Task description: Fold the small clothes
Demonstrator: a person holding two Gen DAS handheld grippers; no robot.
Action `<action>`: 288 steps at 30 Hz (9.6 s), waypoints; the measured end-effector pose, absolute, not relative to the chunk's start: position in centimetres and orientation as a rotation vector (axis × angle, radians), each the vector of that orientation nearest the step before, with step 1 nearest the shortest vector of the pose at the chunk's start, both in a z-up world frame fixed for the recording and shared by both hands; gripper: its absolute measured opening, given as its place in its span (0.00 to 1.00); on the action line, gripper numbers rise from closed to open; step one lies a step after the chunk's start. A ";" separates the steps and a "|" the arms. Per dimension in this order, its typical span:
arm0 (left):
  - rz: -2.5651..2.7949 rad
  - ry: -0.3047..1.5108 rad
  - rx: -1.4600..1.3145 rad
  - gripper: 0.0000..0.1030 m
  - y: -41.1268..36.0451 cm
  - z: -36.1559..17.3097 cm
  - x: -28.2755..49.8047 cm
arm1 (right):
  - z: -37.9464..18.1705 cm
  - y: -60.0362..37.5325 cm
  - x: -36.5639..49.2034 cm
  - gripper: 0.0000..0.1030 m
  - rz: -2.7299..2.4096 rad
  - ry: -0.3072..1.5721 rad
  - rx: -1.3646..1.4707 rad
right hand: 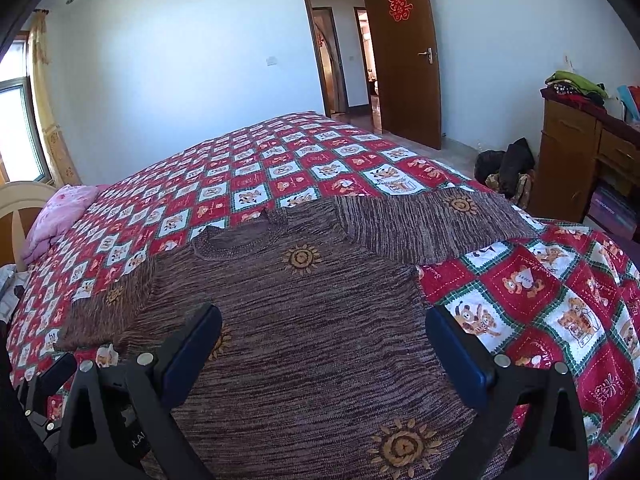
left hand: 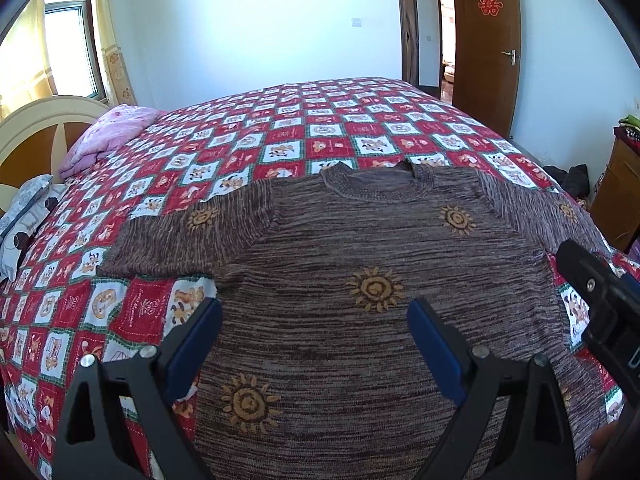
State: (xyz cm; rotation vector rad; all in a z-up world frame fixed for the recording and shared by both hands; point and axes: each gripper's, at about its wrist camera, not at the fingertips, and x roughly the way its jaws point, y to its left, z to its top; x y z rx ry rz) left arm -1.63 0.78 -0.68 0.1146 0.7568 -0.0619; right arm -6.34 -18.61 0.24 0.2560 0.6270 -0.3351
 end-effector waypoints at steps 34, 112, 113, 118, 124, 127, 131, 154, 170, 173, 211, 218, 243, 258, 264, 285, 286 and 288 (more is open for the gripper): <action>-0.062 0.780 0.110 0.93 0.4 -1.2 -1.8 | -0.2 -18.6 -6.4 0.99 -0.334 0.638 0.272; 0.115 0.846 -0.133 1.00 9.3 -10.4 8.8 | -9.0 -55.6 2.0 0.09 -0.570 0.811 0.654; 0.115 0.846 -0.133 1.00 9.3 -10.4 8.8 | -8.9 -55.6 2.0 0.09 -0.557 0.819 0.644; 0.113 0.845 -0.136 1.00 9.2 -10.4 8.8 | -7.0 -55.1 1.6 0.07 -0.546 0.802 0.625; 0.112 0.843 -0.136 1.00 9.2 -10.3 8.8 | -2.0 -50.4 3.3 0.07 -0.443 0.743 0.545; 0.109 0.841 -0.140 1.00 9.2 -10.3 8.8 | 0.5 -46.2 4.8 0.07 -0.378 0.718 0.485; 0.107 0.835 -0.140 1.00 9.2 -10.3 8.8 | 2.1 -39.8 7.2 0.07 -0.258 0.717 0.429; 0.089 0.815 -0.149 1.00 9.4 -10.5 8.6 | -10.6 -16.4 16.1 0.13 0.203 0.902 0.467; 0.096 0.814 -0.140 1.00 9.4 -10.5 8.6 | -11.2 -17.9 13.1 0.20 0.238 0.889 0.476; 0.096 0.813 -0.139 1.00 9.4 -10.5 8.6 | -12.1 -15.1 12.9 0.29 0.200 0.871 0.397; 0.438 0.782 -0.714 0.79 31.5 -9.4 11.2 | -3.2 -10.5 -1.0 0.63 0.315 0.641 0.323; 0.468 0.766 -0.705 0.66 31.2 -10.0 12.6 | -3.8 -9.9 -0.9 0.63 0.322 0.677 0.315; -0.045 0.583 -0.271 0.07 14.1 -1.3 13.7 | -5.4 -13.8 -0.7 0.63 0.224 0.696 0.458; -0.257 0.824 -0.084 0.09 0.8 -7.5 12.2 | -6.3 -16.9 -1.6 0.63 0.163 0.720 0.512; -0.294 0.866 -0.193 0.76 4.0 -7.2 9.2 | -5.7 -17.9 -1.0 0.63 0.164 0.724 0.534; -0.067 0.754 -0.240 0.91 9.5 -9.9 5.3 | -9.0 -4.4 16.4 0.63 0.408 0.894 -0.105; -0.065 0.753 -0.234 0.91 9.4 -9.9 5.3 | -9.5 -3.9 16.8 0.63 0.409 0.896 -0.147; -0.070 0.752 -0.223 0.93 9.1 -9.9 5.3 | -10.3 -3.5 17.3 0.63 0.413 0.907 -0.199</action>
